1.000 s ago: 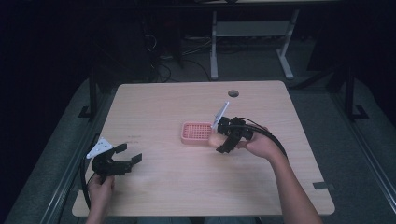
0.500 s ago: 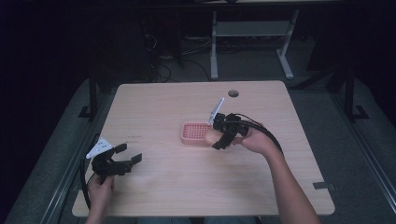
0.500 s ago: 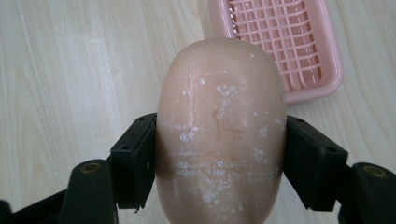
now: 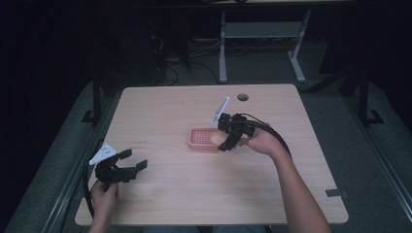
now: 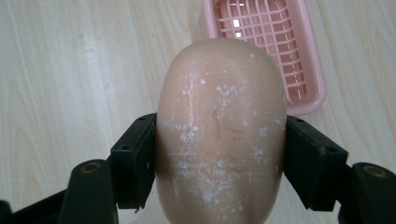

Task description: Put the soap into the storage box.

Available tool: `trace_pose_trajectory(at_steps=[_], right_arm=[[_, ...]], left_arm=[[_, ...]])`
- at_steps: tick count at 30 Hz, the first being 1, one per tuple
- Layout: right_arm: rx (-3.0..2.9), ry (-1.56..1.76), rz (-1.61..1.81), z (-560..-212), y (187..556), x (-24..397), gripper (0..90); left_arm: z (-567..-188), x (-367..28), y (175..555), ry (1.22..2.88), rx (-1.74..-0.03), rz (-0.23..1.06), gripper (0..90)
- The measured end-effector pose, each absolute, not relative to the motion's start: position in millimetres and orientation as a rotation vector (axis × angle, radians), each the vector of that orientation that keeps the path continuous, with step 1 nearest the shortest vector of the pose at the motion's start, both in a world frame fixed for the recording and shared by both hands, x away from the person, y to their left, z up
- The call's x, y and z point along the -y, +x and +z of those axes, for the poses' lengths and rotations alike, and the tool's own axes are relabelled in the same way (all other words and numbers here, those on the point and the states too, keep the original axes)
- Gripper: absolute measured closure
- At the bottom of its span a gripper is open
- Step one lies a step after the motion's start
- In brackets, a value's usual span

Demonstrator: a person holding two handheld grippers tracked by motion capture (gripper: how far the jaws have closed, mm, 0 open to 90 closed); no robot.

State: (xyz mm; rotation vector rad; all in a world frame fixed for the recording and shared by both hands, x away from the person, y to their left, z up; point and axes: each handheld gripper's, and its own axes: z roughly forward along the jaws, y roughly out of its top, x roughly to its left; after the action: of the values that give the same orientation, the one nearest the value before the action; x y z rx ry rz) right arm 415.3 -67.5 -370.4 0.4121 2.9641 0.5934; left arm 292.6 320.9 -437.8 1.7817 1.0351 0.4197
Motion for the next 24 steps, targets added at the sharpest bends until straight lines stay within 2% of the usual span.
trace_pose_trajectory(at_steps=[24], right_arm=[[-2.964,0.392,0.612,-360.7,436.5,49.8,31.7]], left_arm=[[-437.8,-322.3,292.6,1.775,-1.041,0.419,14.2]])
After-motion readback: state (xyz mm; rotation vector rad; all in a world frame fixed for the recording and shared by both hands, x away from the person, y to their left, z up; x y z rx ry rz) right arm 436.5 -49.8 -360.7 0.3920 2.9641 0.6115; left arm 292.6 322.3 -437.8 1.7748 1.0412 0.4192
